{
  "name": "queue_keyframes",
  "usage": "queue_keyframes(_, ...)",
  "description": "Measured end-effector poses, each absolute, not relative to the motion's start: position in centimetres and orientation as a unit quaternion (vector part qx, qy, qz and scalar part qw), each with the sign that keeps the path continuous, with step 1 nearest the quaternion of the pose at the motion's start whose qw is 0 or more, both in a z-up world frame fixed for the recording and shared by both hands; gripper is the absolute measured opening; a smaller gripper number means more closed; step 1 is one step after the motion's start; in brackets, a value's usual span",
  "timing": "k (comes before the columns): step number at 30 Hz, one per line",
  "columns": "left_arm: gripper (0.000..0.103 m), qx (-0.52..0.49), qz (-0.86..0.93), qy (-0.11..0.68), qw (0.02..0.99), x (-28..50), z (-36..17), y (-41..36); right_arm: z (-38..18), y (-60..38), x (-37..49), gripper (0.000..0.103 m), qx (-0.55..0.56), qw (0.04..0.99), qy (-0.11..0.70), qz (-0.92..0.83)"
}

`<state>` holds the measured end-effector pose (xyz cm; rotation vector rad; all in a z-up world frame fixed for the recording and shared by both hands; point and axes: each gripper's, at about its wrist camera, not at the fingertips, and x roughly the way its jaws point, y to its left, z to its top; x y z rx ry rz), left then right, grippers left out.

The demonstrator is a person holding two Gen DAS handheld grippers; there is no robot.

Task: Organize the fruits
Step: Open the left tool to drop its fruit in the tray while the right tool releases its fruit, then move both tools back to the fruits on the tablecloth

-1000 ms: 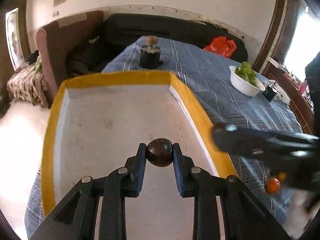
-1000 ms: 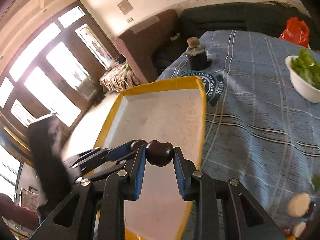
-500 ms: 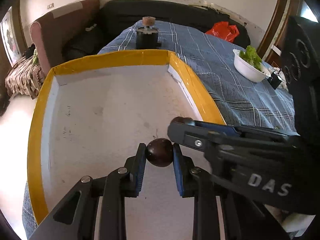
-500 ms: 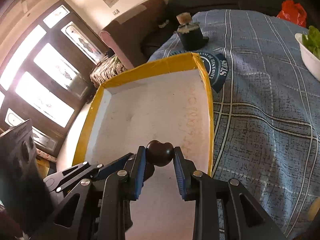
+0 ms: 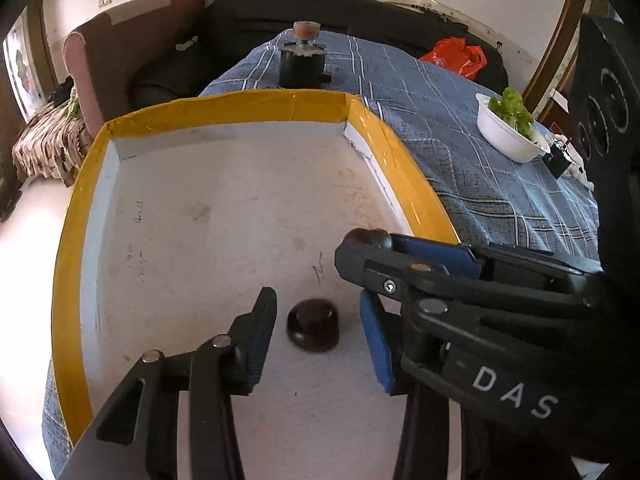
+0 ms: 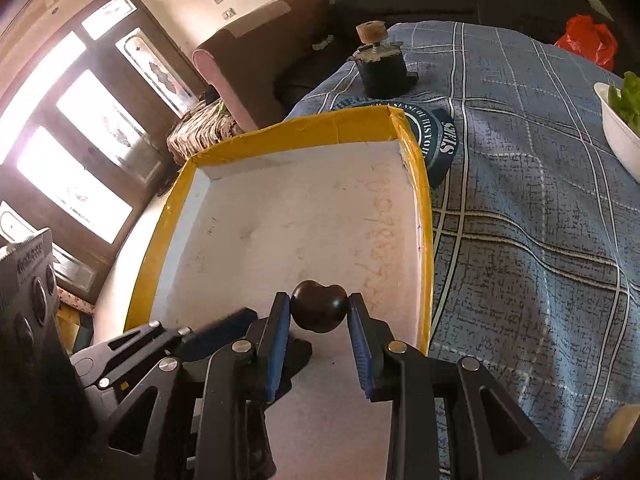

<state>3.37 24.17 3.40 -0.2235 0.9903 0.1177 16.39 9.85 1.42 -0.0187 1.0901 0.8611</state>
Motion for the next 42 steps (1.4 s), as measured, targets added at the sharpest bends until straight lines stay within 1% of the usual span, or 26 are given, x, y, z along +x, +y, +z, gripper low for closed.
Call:
queue_keyframes(10, 0.045, -0.099, 0.069, 0.457, 0.881, 2.9, 3.9, 24.0, 2.3, 8.5, 16.2, 0.037, 0.013, 0.768, 0.495, 0.405)
queue_keyframes(14, 0.051, -0.092, 0.076, 0.438, 0.891, 2.5, 4.6, 23.9, 3.1, 7.2, 15.7, 0.037, 0.030, 0.770, 0.486, 0.412)
queue_keyframes(21, 0.051, -0.084, 0.069, 0.416, 0.903, 2.1, 5.2, 23.8, 4.0, 3.2, 14.0, 0.037, 0.056, 0.773, 0.472, 0.419)
queue_keyframes(24, 0.051, -0.075, 0.062, 0.413, 0.906, 2.1, 5.2, 24.0, 4.7, 0.7, 12.9, 0.037, 0.060, 0.777, 0.461, 0.425)
queue_keyframes(29, 0.051, -0.096, 0.057, 0.415, 0.903, 2.2, 5.0, 25.6, 6.1, -4.7, 11.0, 0.037, 0.056, 0.793, 0.428, 0.430)
queue_keyframes(32, 0.051, -0.080, 0.075, 0.390, 0.914, 1.4, 5.8, 25.5, 6.6, -8.5, 10.9, 0.037, 0.065, 0.809, 0.411, 0.416)
queue_keyframes(37, 0.051, -0.062, 0.071, 0.361, 0.928, 0.5, 7.9, 22.7, 6.5, -14.8, 11.7, 0.036, 0.084, 0.837, 0.381, 0.383)
queue_keyframes(40, 0.052, -0.046, 0.048, 0.345, 0.936, 0.0, 9.4, 19.7, 5.8, -18.5, 12.8, 0.036, 0.102, 0.851, 0.364, 0.365)
queue_keyframes(42, 0.055, -0.031, 0.025, 0.338, 0.940, -0.3, 10.2, 16.7, 5.5, -21.3, 13.6, 0.036, 0.128, 0.859, 0.352, 0.348)
